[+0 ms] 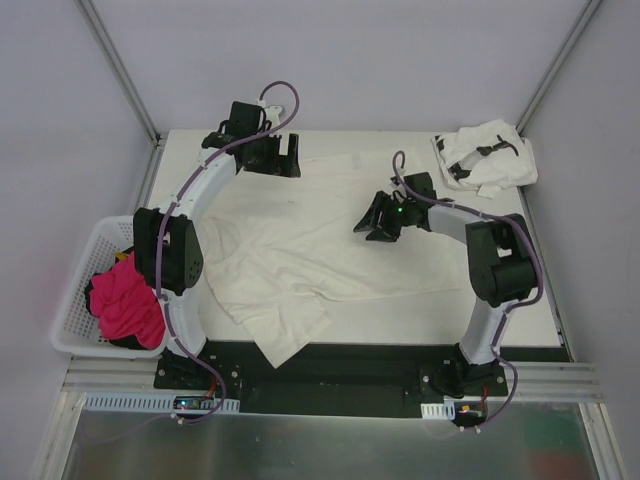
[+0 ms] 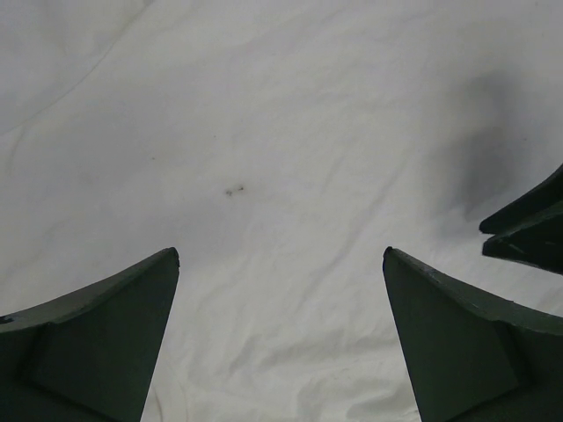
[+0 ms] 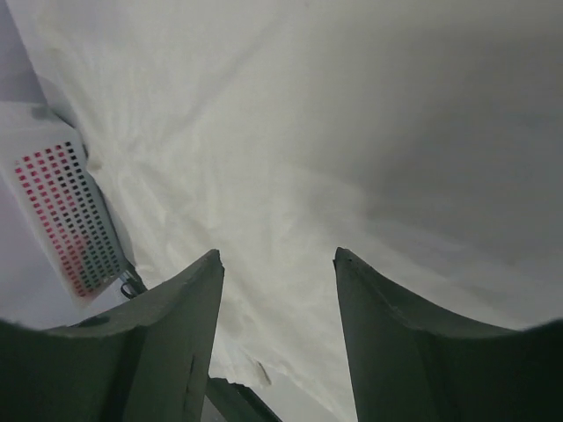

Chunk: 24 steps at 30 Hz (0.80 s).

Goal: Fold and stack the t-shirts
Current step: Flatten out the tshirt

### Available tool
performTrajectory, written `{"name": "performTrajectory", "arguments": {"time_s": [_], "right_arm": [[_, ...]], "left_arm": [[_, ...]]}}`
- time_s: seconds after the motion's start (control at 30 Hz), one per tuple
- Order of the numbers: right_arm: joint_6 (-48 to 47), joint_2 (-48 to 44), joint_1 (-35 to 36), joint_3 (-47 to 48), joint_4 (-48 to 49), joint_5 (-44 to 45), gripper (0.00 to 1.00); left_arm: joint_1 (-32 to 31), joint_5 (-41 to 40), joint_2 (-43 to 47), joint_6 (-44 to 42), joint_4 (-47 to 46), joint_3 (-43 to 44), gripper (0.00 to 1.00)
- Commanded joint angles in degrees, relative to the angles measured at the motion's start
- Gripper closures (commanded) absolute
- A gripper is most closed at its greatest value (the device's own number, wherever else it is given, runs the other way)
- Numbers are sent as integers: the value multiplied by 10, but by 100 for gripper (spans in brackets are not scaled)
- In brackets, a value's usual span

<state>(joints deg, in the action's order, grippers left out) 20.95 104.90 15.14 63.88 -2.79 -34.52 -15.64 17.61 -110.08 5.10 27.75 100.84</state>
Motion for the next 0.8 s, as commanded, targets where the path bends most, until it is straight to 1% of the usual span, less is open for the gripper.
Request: {"name": "performTrajectory", "arguments": {"time_s": [0.0,0.07,0.2,0.53,0.77], "right_arm": [[-14,51,25,26,-28,23,43],[-34,54,31,33,-64,46,42],[-34,63,34,36,-69,53,42],[17,119,30,79,-71,67,42],[35,142,-15,131,-73,63,41]], "left_arm": [[6,9,37,-5,-16,-2,1],[6,2,39,-7,-16,-4,1],[6,1,37,-9,-16,-4,1],[6,-15,48,-19,-16,-13,1],[6,-18,59,-26,-16,-19,1]]}}
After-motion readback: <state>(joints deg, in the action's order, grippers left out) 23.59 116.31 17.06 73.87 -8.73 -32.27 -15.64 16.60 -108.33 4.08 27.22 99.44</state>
